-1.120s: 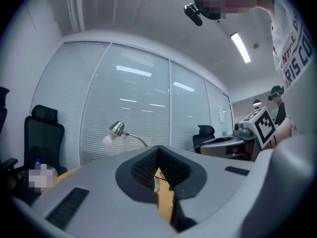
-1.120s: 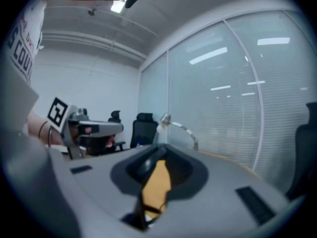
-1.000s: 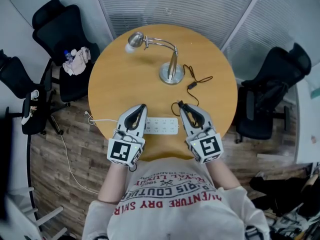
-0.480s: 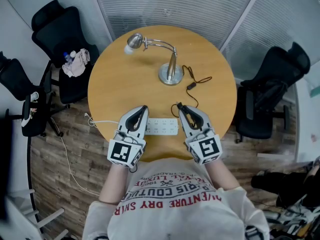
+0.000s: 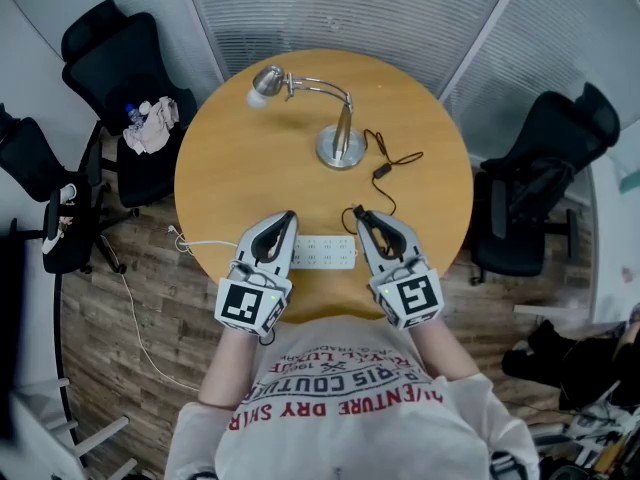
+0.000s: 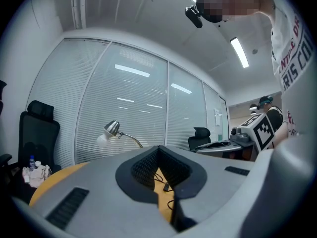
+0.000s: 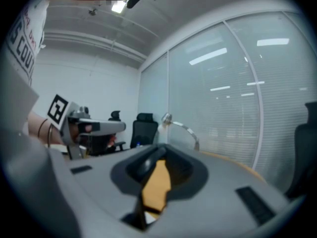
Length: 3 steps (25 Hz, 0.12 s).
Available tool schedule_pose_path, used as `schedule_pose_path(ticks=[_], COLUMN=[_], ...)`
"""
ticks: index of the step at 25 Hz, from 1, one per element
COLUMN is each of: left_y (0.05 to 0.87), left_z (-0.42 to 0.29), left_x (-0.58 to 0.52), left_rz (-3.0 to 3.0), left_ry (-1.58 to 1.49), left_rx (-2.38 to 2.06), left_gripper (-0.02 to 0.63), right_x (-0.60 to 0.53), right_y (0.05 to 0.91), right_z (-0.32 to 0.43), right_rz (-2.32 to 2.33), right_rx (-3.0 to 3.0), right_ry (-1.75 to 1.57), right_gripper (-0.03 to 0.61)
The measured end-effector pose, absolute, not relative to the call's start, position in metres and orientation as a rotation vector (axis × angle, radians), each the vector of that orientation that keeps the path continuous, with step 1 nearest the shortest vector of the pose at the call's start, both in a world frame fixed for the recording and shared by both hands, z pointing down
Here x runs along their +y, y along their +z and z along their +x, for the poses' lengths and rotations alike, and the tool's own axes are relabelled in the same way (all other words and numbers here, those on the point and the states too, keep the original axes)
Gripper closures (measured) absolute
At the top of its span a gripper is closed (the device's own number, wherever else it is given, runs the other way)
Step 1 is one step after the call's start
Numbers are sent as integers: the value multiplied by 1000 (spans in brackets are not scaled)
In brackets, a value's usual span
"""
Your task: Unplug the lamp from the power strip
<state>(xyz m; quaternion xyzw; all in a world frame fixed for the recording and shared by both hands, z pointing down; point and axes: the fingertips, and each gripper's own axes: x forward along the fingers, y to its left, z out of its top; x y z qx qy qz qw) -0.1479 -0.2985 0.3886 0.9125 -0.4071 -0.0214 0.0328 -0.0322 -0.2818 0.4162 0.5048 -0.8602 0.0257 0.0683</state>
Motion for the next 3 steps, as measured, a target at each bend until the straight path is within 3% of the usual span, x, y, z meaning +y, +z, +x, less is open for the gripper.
schedule_pose_path(ticks=[3], left_y=[390], left_z=[-149], left_x=[-300], left_rz=[2803], left_ry=[-71], left_rx=[-1252], left_gripper=[586], right_x=[-283], right_y=[417], right_z=[-34], right_rz=[1516], right_rx=[-2590], right_ry=[78], right_gripper=[506])
